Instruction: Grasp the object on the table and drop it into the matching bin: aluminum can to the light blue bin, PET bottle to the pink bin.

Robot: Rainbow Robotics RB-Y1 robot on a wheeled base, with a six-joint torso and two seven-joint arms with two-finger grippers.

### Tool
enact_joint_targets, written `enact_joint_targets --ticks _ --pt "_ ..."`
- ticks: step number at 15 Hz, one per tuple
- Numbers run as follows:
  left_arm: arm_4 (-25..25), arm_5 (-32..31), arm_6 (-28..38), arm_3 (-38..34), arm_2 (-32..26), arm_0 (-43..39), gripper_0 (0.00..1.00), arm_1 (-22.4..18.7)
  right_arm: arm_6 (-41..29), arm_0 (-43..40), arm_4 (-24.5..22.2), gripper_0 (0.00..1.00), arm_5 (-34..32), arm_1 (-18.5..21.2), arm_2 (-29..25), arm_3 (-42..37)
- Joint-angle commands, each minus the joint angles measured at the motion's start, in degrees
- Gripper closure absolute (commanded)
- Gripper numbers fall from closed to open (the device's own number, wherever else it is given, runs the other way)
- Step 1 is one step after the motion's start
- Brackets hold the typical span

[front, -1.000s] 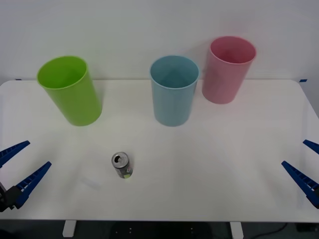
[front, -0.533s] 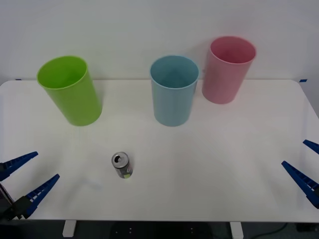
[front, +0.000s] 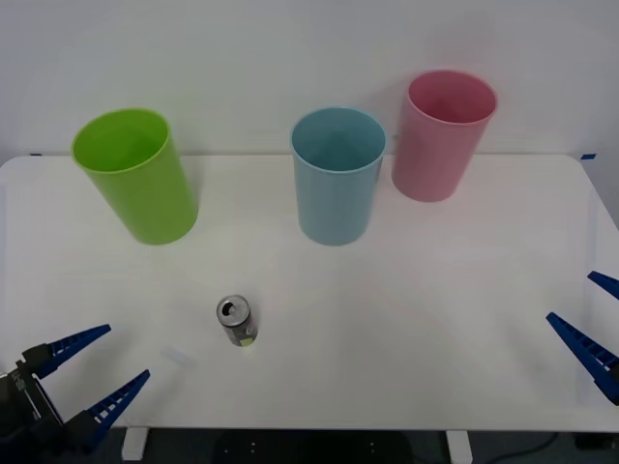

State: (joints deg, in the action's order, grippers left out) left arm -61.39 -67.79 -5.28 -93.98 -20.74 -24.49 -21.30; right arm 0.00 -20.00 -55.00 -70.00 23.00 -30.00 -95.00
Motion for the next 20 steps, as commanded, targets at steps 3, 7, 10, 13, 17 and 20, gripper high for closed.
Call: enact_joint_targets --ticks 3,7,10,13,17,20 --pt "-0.1 0.6 -10.4 7.2 3.3 3.1 0.0 3.2 0.0 0.0 0.0 0.0 0.0 0.0 0.0 0.0" --pt "0.0 0.5 -15.2 13.6 5.1 7.4 0.0 3.2 0.0 0.0 0.0 0.0 0.0 0.0 0.0 0.0" --pt "0.0 0.5 -16.3 15.8 6.1 9.4 0.0 4.0 0.0 0.0 0.0 0.0 0.0 0.0 0.0 0.0" --pt "-1.5 1.1 -17.2 16.7 6.2 11.2 0.0 5.9 0.0 0.0 0.0 0.0 0.0 0.0 0.0 0.0" --pt "-5.1 1.6 -18.2 16.7 6.0 13.1 0.0 8.5 0.0 0.0 0.0 0.0 0.0 0.0 0.0 0.0" --pt "-7.5 2.2 -18.3 16.8 6.0 14.5 0.0 9.9 0.0 0.0 0.0 0.0 0.0 0.0 0.0 0.0"
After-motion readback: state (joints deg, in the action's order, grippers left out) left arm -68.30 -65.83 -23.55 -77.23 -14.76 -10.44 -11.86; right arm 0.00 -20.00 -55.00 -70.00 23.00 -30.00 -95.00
